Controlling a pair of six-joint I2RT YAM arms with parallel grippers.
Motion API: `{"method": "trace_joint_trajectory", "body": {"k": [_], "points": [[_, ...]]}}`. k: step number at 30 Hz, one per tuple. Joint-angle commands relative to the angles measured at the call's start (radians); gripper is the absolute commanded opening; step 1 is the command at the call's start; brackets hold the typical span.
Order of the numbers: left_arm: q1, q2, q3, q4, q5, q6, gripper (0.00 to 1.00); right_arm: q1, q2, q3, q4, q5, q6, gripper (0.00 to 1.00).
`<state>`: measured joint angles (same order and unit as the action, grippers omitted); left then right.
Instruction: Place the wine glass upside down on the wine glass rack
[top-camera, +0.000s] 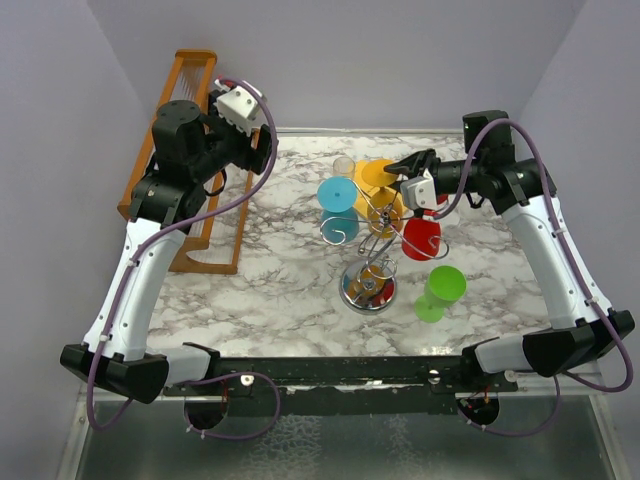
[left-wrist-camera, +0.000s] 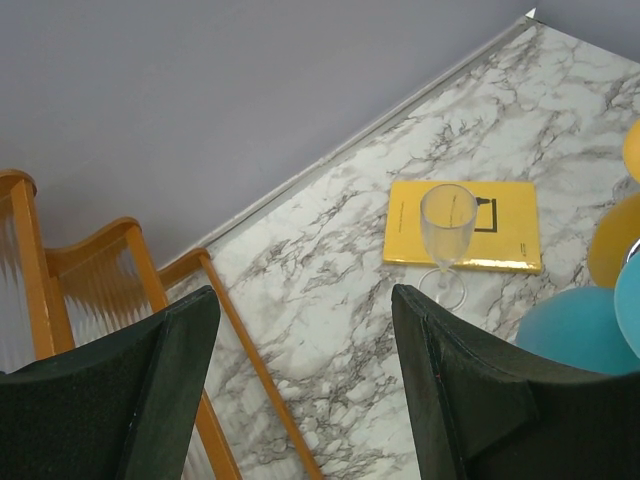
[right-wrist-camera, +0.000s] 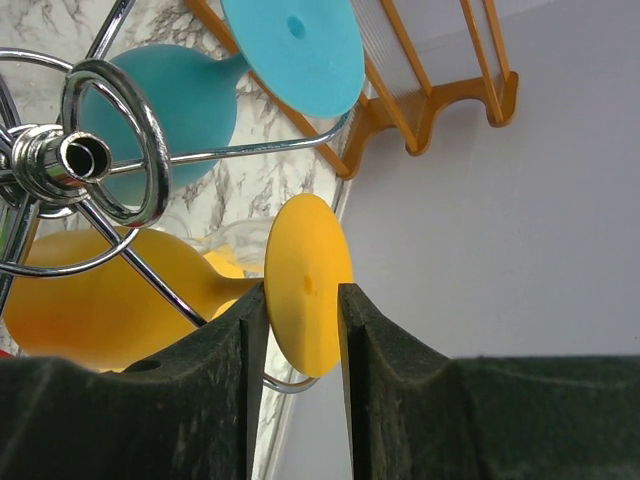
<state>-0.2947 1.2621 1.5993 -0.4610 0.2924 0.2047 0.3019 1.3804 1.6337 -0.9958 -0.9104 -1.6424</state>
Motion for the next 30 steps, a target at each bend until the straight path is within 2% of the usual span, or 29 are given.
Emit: {"method": "trace_joint_trajectory", "body": {"k": [1,13,22,27,30], "points": [[0.006,-0.026,-0.009,0.018,0.025,0.015,0.73,0.002,-0.010,0.038,-0.044,-0.052,0.014,0.35],[0.006,-0.027,-0.037,0.037,0.019,0.014,0.73,0.002,-0.048,0.051,-0.082,-0.051,0.032,0.42],[0.006,-0.019,-0.088,0.082,0.009,-0.034,0.73,0.002,-0.077,0.095,-0.070,-0.035,0.132,0.50],[0.006,-0.012,-0.120,0.123,-0.030,-0.085,0.73,0.002,-0.113,0.099,-0.018,0.025,0.256,0.52],[0.006,-0.004,-0.134,0.139,-0.040,-0.112,0.73,0.002,-0.144,0.087,0.084,0.125,0.448,0.52]]}}
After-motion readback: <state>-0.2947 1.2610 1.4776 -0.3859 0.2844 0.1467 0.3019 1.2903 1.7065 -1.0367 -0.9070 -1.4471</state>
